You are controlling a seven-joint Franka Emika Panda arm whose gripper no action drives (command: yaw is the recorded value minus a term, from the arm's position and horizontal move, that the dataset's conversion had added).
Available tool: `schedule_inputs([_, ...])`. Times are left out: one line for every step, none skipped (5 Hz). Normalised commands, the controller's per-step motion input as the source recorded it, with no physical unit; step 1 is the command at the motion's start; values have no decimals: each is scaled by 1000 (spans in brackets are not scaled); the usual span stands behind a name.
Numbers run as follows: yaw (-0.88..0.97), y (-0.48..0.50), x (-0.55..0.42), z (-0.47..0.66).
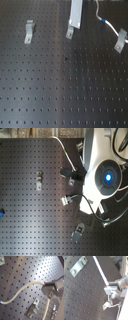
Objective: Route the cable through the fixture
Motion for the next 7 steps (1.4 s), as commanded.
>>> schedule_inputs([0, 190, -368, 382])
schedule_inputs([243, 158, -422, 254])
schedule_inputs([120, 8, -416, 168])
schedule_inputs([-77, -285, -348, 202])
schedule_inputs([-394, -377, -353, 200])
schedule_inputs([-86, -95, -309, 11])
schedule_inputs([140, 93, -348, 31])
